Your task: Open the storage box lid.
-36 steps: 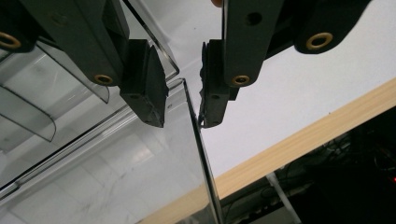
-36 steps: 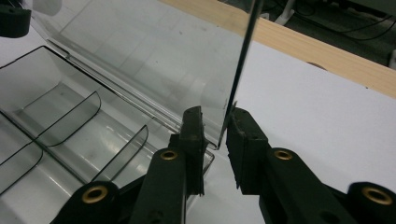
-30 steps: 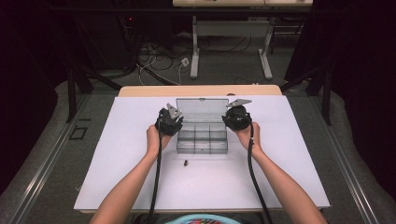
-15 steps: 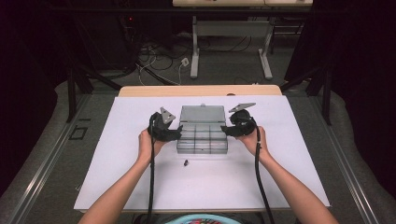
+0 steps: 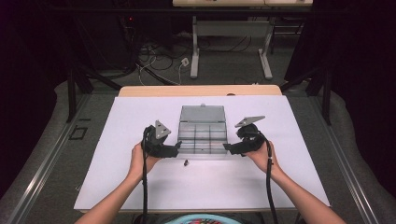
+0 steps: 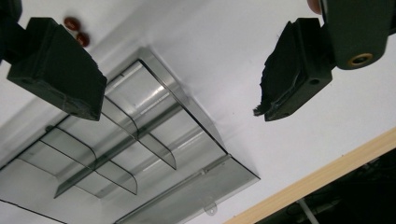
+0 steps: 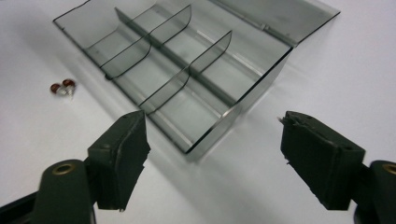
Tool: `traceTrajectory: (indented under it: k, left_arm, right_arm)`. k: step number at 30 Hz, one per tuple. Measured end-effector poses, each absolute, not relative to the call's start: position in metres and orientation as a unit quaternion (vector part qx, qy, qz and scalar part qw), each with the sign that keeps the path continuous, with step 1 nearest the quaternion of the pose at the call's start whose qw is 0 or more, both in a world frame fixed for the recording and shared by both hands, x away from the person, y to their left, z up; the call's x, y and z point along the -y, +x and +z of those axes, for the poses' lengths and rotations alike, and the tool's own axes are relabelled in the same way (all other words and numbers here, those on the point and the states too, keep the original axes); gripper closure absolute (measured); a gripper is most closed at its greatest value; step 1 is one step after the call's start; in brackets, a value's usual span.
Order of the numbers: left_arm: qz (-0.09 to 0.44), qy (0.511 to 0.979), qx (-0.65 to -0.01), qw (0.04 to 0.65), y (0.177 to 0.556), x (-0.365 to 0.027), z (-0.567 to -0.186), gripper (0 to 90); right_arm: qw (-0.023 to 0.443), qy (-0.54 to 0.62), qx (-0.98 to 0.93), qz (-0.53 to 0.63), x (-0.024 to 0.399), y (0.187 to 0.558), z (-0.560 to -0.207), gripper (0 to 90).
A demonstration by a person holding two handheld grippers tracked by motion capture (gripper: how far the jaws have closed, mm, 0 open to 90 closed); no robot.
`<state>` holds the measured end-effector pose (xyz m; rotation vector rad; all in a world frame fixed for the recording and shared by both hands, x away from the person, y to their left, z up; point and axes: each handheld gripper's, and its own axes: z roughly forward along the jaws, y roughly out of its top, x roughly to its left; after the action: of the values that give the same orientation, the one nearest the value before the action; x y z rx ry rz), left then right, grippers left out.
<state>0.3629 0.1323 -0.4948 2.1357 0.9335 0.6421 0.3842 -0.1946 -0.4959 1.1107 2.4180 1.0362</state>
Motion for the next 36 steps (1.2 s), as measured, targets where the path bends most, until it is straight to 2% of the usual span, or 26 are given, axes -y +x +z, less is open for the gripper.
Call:
traceTrajectory:
  k: [4,12,24,31,36]
  left_arm:
    - [0.236,0.833,-0.358,0.349,0.353,-0.133,-0.499,11.8]
    - [0.211,0.834,-0.359,0.363,0.344,-0.139,-0.506,10.3]
    - [0.2,0.842,-0.347,0.361,0.345,-0.144,-0.514,8.4]
    - [0.207,0.838,-0.358,0.356,0.345,-0.142,-0.516,0.0]
    - [0.212,0.834,-0.359,0.36,0.343,-0.141,-0.514,0.0]
  right_arm:
    - [0.126,0.382,-0.841,0.361,0.201,0.371,-0.499,16.9]
    - [0.117,0.373,-0.844,0.368,0.212,0.352,-0.509,14.8]
    - [0.128,0.348,-0.849,0.376,0.214,0.345,-0.504,6.8]
    - [0.114,0.353,-0.853,0.367,0.214,0.346,-0.509,3.2]
    - [0.114,0.343,-0.858,0.366,0.212,0.345,-0.509,3.1]
